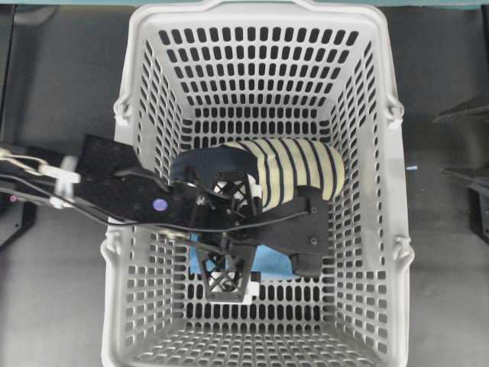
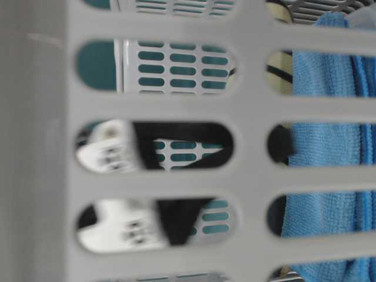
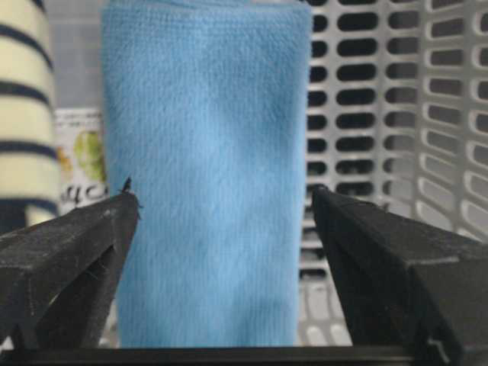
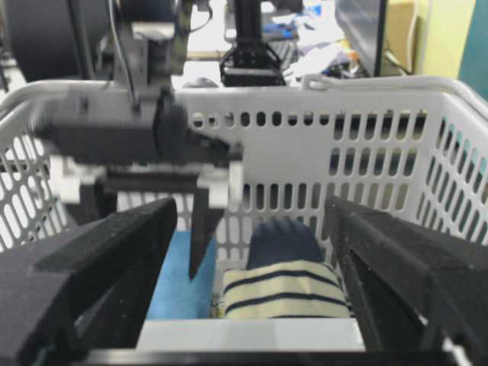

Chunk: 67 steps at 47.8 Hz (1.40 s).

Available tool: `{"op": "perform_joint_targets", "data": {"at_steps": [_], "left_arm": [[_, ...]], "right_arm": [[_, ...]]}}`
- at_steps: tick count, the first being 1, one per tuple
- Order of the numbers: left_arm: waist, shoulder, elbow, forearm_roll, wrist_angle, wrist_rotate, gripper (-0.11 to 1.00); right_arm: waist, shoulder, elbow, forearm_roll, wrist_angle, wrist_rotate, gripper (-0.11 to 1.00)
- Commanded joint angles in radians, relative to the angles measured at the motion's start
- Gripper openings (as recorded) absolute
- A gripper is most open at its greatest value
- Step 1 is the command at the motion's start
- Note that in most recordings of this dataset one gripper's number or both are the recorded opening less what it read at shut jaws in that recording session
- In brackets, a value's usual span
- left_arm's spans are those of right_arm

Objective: Pick up the blue cloth from the shopping basket with the left arm.

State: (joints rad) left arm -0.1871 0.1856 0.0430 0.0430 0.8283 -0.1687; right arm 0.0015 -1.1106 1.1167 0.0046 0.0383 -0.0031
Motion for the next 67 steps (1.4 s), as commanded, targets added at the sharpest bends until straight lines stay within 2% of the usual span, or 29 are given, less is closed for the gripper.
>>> {"op": "perform_joint_targets", "data": {"at_steps": [1, 14, 19, 23, 32, 35, 42, 50, 56, 60, 67], "left_arm": [[0.000, 0.020, 0.008, 0.003, -0.031, -0.003, 0.89], [-0.002, 0.038, 0.069, 0.003, -0.069, -0.005, 0.88], [0.000, 0.029, 0.078, 0.003, -0.069, -0.002, 0.82], [0.000, 0.018, 0.081, 0.003, -0.071, 0.006, 0.68], [0.000, -0.038, 0.061, 0.003, -0.067, 0.023, 0.17], [0.000, -0.060, 0.046, 0.003, -0.052, 0.035, 0.10], [0.000, -0.117, -0.095, 0.003, 0.086, 0.044, 0.10], [-0.002, -0.140, -0.359, 0.003, 0.362, 0.044, 0.10], [-0.005, -0.126, -0.515, 0.003, 0.517, 0.044, 0.10], [-0.005, -0.098, -0.588, 0.003, 0.574, 0.044, 0.10], [-0.005, -0.075, -0.627, 0.003, 0.577, 0.060, 0.10]], "right_arm": [[-0.002, -0.002, -0.008, 0.003, -0.011, 0.000, 0.76], [-0.014, -0.026, 0.000, 0.003, -0.009, 0.000, 0.76], [-0.020, -0.037, 0.005, 0.003, -0.011, 0.000, 0.76], [-0.021, -0.041, 0.008, 0.003, -0.011, 0.000, 0.76], [-0.031, -0.051, 0.008, 0.003, -0.011, 0.000, 0.76], [-0.034, -0.052, 0.008, 0.003, -0.011, 0.000, 0.76], [-0.034, -0.058, 0.008, 0.003, -0.006, -0.002, 0.76], [-0.035, -0.061, 0.011, 0.003, -0.006, 0.000, 0.76], [-0.038, -0.061, 0.012, 0.003, -0.008, 0.000, 0.76], [-0.040, -0.061, 0.011, 0.003, -0.011, -0.002, 0.76], [-0.040, -0.061, 0.012, 0.003, -0.011, -0.002, 0.76]]}}
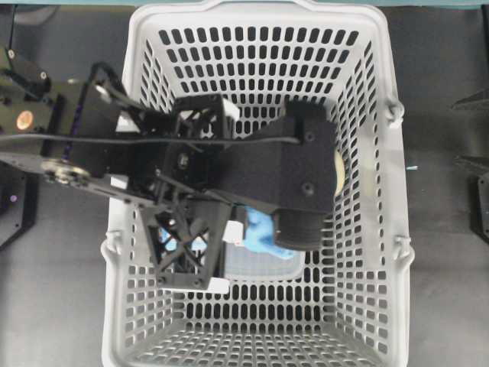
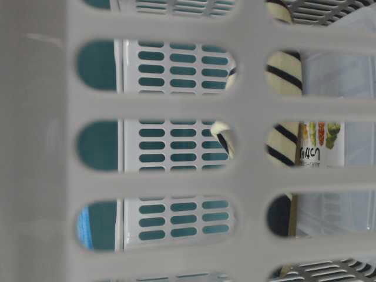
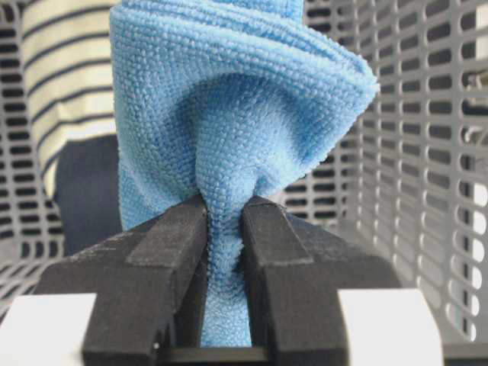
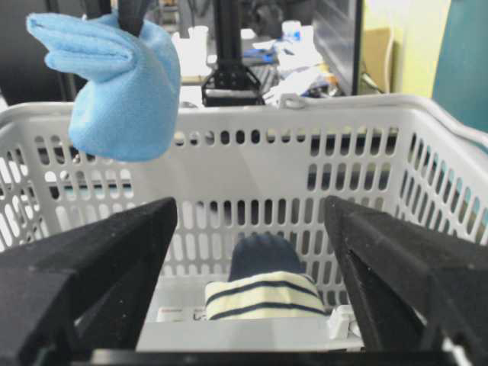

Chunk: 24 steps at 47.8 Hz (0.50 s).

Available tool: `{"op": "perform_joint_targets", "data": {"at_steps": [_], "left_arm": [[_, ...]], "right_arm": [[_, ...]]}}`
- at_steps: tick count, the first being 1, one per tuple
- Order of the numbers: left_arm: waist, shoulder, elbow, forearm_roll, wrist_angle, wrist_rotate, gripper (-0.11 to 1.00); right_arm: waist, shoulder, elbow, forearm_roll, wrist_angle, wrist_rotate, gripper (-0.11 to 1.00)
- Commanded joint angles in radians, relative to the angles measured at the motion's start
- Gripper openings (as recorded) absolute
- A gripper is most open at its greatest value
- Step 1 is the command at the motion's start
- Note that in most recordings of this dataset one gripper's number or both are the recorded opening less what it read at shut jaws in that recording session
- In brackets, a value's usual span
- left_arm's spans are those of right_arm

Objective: Pick up the blue cloth from the shopping basket with the left arm.

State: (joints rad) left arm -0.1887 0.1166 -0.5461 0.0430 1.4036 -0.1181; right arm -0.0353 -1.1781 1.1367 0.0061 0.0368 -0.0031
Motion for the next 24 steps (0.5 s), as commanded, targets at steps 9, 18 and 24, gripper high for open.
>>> {"op": "perform_joint_targets", "data": {"at_steps": [9, 18, 24], "left_arm": [[-0.003, -0.008, -0.021, 0.003, -0.012, 0.061, 0.10], [-0.002, -0.023, 0.046, 0.003, -0.071, 0.061, 0.10], [0.003, -0.074, 0.126, 0.003, -0.137, 0.051, 0.10]], "right_arm": [[-0.003, 0.006, -0.008, 0.002, -0.009, -0.002, 0.76], [-0.006, 0.006, -0.008, 0.002, -0.009, -0.002, 0.76], [-0.009, 0.006, -0.008, 0.002, -0.009, 0.000, 0.76]]}}
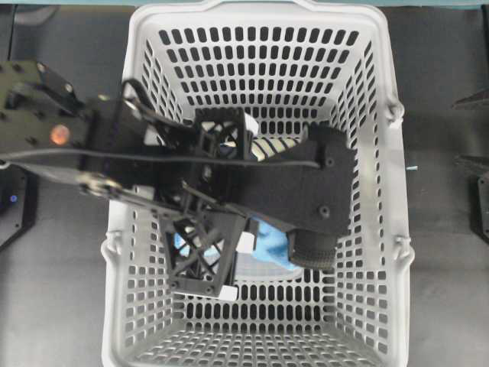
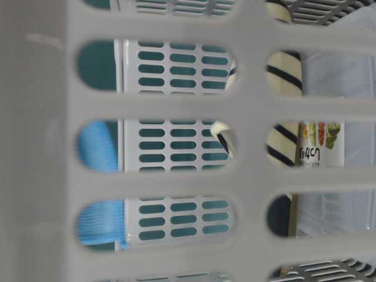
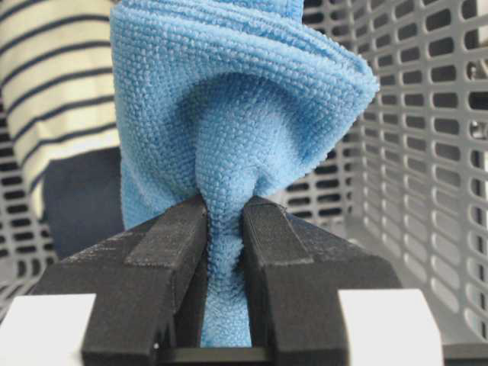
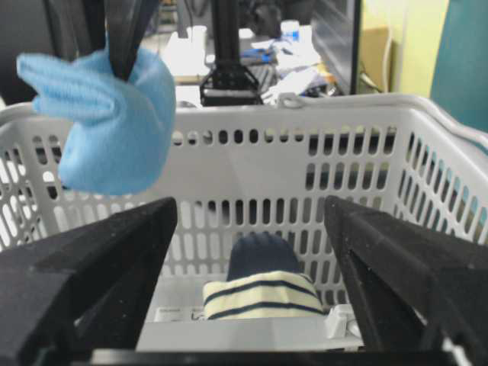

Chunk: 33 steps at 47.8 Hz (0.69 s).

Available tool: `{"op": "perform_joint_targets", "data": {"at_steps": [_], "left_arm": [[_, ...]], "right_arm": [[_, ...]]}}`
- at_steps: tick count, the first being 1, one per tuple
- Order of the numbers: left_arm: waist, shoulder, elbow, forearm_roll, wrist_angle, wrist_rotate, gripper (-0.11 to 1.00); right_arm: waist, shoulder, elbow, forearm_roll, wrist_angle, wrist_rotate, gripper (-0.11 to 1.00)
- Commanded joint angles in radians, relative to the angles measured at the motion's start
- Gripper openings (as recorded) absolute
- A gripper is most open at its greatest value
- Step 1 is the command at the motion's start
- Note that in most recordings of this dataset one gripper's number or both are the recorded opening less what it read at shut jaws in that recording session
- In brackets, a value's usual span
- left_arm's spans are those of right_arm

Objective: Pick up the blue cloth from the shopping basket with the left arm.

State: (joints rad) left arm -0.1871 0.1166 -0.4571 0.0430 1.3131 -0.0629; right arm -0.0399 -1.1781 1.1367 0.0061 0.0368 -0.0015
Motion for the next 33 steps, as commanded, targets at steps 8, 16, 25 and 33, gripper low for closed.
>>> {"op": "perform_joint_targets", "data": {"at_steps": [8, 16, 25, 33], "left_arm": [[0.009, -0.161, 0.166, 0.003, -0.161, -0.051, 0.10], [0.014, -0.250, 0.310, 0.003, -0.256, -0.066, 0.10], [0.017, -0.301, 0.391, 0.003, -0.319, -0.071, 0.10], [0.025, -0.314, 0.443, 0.003, -0.348, -0.071, 0.10]], "right_arm": [[-0.008, 0.005, -0.008, 0.002, -0.009, -0.002, 0.76], [-0.014, 0.006, -0.008, 0.002, -0.011, -0.002, 0.76], [-0.023, 0.006, -0.008, 0.002, -0.011, -0.002, 0.76], [-0.023, 0.005, -0.008, 0.002, -0.011, 0.000, 0.76]]}}
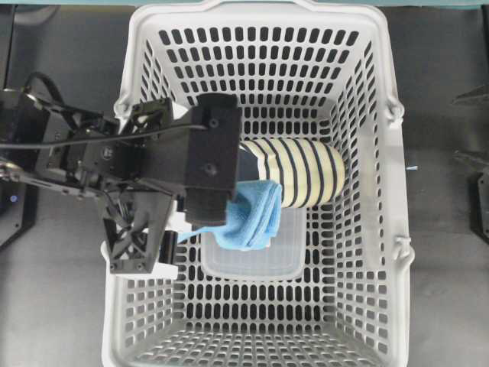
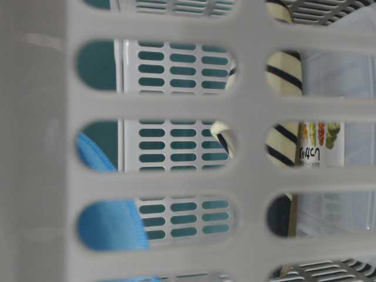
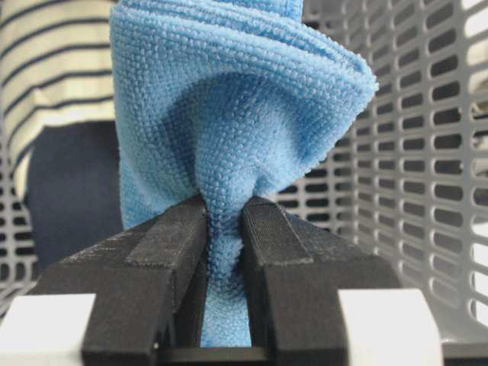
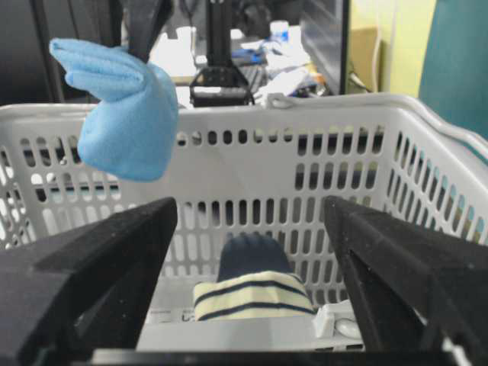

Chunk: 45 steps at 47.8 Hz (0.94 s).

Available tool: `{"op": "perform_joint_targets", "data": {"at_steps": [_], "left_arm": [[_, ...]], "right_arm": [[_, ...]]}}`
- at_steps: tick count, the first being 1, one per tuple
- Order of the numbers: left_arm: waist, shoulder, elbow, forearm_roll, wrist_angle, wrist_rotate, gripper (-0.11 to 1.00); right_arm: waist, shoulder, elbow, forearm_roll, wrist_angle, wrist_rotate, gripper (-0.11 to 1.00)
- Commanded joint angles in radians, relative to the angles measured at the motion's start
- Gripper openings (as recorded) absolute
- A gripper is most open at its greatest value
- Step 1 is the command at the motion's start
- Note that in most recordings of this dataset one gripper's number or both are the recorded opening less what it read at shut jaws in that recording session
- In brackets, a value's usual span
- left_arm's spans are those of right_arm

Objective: Pick up the blue cloth from the shopping basket with the left arm.

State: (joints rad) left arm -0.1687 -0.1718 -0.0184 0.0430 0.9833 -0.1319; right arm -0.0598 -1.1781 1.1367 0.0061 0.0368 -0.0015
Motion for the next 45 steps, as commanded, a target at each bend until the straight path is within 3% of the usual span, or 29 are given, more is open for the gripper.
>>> {"op": "perform_joint_targets", "data": {"at_steps": [1, 13, 45], "left_arm": [[0.006, -0.026, 0.009, 0.003, -0.025, -0.002, 0.10], [0.012, -0.028, 0.018, 0.003, -0.104, 0.009, 0.10], [0.018, -0.021, 0.031, 0.003, -0.114, 0.002, 0.10]], "right_arm": [[-0.005, 0.006, -0.008, 0.002, -0.011, 0.000, 0.76], [-0.003, 0.005, -0.008, 0.002, -0.011, 0.005, 0.76], [-0.003, -0.003, 0.002, 0.003, -0.003, 0.014, 0.75]]}}
